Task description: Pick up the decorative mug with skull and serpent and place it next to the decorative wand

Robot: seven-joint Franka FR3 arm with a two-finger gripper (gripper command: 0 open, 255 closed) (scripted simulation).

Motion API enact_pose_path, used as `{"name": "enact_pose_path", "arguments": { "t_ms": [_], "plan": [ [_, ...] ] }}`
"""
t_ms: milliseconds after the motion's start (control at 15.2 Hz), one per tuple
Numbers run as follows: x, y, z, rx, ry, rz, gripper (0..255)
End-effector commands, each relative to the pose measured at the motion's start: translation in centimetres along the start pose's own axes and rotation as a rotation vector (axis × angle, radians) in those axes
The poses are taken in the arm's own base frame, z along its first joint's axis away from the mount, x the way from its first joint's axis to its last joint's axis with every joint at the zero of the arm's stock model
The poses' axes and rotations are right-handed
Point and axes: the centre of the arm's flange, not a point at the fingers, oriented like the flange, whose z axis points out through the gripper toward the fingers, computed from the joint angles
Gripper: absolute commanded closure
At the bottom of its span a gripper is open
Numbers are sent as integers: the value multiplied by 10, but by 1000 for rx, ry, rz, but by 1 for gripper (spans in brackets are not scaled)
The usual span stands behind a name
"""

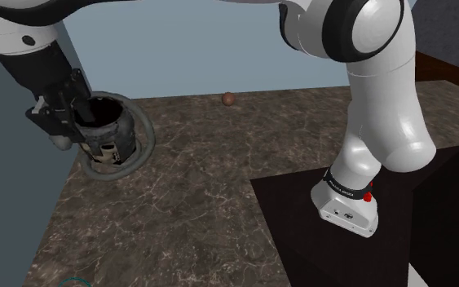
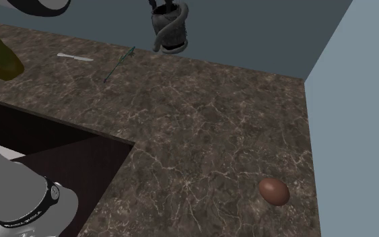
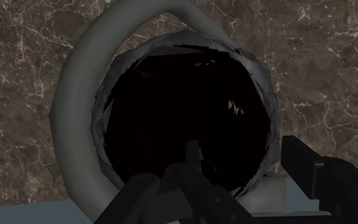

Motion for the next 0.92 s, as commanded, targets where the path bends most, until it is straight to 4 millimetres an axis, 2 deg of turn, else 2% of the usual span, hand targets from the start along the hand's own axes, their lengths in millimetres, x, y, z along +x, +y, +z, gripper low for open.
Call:
{"name": "enact_pose_path", "arguments": {
  "t_ms": [0, 858],
  "plan": [
    [0, 0, 9, 0, 3, 0, 255],
    [4, -7, 78, 0, 3, 0, 255]
  ]
}}
